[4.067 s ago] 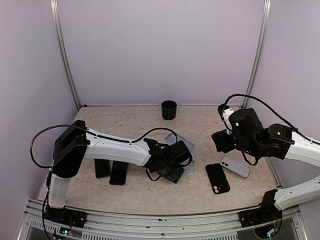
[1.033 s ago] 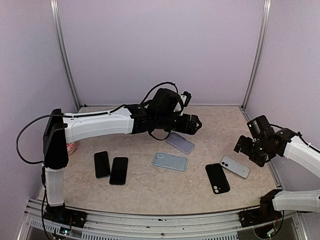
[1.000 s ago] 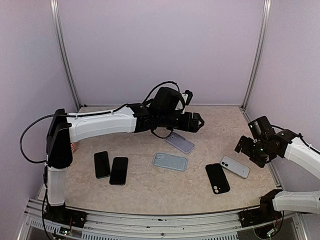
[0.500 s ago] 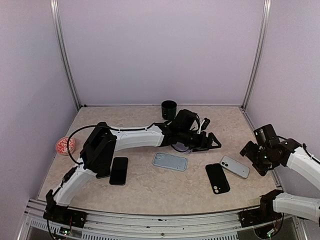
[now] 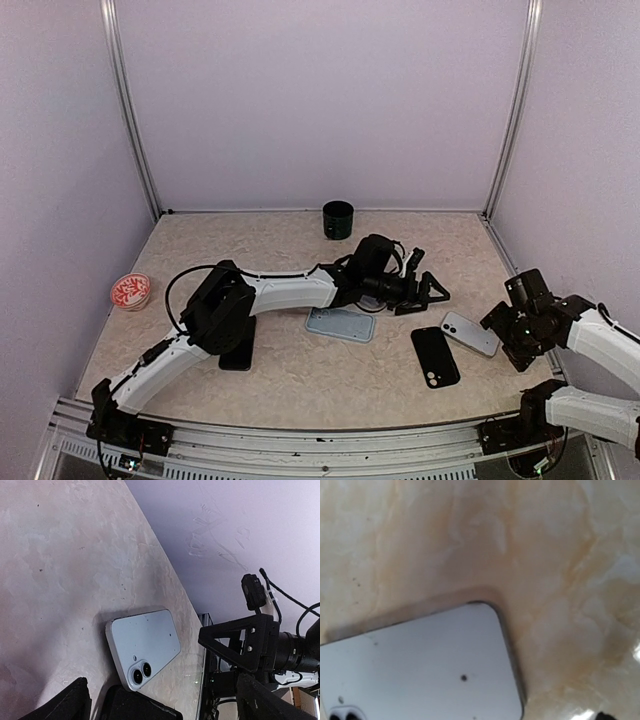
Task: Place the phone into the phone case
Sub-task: Pick up the phone from the center of the board.
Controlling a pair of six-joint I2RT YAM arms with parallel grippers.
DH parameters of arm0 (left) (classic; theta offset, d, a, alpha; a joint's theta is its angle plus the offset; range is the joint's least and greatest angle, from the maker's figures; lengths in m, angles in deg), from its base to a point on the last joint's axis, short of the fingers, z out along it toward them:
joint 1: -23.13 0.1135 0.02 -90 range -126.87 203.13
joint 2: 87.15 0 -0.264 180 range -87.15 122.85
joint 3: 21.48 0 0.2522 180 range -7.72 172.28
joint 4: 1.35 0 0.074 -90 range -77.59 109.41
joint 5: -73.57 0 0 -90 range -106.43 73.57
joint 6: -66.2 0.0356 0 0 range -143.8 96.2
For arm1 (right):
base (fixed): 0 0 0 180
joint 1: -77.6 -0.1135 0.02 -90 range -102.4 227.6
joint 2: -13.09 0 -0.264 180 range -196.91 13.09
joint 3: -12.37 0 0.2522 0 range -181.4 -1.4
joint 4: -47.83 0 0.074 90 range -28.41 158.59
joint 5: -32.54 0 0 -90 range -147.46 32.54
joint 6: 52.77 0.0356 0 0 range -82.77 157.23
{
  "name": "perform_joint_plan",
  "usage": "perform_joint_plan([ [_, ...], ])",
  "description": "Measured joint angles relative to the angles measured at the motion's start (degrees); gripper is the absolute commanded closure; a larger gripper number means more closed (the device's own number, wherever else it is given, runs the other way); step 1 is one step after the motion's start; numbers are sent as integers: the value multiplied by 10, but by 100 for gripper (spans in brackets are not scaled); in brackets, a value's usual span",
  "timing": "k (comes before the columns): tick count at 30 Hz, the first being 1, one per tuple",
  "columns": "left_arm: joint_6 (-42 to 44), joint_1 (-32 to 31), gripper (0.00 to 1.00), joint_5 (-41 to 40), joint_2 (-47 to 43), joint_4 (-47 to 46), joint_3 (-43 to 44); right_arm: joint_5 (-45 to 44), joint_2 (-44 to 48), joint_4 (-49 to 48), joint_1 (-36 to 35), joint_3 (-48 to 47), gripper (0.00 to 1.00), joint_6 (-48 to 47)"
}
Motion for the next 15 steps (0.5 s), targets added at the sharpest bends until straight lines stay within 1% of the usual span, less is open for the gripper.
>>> perform_joint_plan([
  [8, -3, 1, 1, 1, 27, 1, 33, -1, 9, -14, 3, 9, 1, 17],
  [15, -6, 2, 1, -13, 45, 45, 67, -2, -19, -38, 4, 22, 1, 26],
])
